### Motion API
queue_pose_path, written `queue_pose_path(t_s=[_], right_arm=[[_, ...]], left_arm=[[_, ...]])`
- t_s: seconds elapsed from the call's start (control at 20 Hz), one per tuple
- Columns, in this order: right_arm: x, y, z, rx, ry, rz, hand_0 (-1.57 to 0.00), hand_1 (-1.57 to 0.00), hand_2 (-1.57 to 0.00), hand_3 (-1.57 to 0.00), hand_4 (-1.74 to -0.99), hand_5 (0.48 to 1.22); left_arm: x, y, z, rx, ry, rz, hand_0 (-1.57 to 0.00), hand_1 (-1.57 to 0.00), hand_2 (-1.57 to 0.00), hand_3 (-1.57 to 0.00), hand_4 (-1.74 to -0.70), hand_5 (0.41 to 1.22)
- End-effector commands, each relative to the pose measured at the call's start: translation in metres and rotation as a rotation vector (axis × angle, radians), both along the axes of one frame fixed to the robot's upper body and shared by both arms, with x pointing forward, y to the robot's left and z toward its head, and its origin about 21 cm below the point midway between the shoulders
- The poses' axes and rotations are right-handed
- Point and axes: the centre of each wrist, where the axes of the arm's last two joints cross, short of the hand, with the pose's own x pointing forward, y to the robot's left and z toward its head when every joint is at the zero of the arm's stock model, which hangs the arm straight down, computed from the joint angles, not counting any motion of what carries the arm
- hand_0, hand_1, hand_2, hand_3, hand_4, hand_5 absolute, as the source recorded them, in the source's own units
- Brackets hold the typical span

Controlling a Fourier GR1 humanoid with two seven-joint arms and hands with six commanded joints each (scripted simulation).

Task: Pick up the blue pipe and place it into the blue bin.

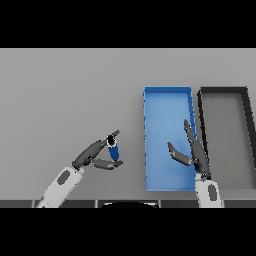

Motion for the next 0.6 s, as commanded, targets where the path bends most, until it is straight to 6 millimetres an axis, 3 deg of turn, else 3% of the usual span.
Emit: queue_pose_path(t_s=[0.0,0.1,0.25,0.35,0.4,0.45,0.55], right_arm=[[0.001,-0.001,0.001,0.003,0.004,-0.002,0.00,0.00,0.00,0.00,-1.324,0.662],[0.000,-0.002,0.003,0.004,0.010,-0.004,0.00,0.00,0.00,0.00,-1.323,0.665],[-0.003,-0.001,0.003,0.003,0.009,0.005,0.00,0.00,0.00,0.00,-1.321,0.664],[-0.001,-0.004,0.005,0.003,0.014,0.000,0.00,0.00,0.00,0.00,-1.320,0.664],[0.002,-0.001,0.004,0.008,0.020,0.000,0.00,0.00,0.00,0.00,-1.319,0.663],[0.000,0.000,0.002,0.011,0.002,0.006,0.00,0.00,0.00,0.00,-1.322,0.666],[-0.002,-0.002,0.001,-0.003,-0.002,0.004,0.00,0.00,0.00,0.00,-1.313,0.665]], left_arm=[[0.003,-0.001,-0.001,0.012,-0.015,-0.002,0.00,0.00,0.00,0.00,-1.18,0.492],[0.005,-0.012,-0.005,0.005,-0.023,-0.007,0.00,0.00,0.00,0.00,-1.16,0.491],[0.004,-0.023,-0.010,-0.067,0.024,-0.027,0.00,0.00,-0.02,-0.02,-1.22,0.536],[0.007,-0.028,-0.008,-0.093,0.031,-0.027,0.00,-0.09,-0.21,-0.20,-1.28,0.607],[0.008,-0.029,-0.011,-0.111,0.054,-0.017,-0.09,-0.25,-0.39,-0.47,-1.31,0.730],[0.006,-0.035,-0.013,-0.142,0.077,-0.014,-0.34,-0.50,-0.63,-0.69,-1.39,0.828],[0.006,-0.037,-0.016,-0.179,0.074,-0.026,-0.78,-0.89,-0.97,-0.98,-1.51,0.969]])
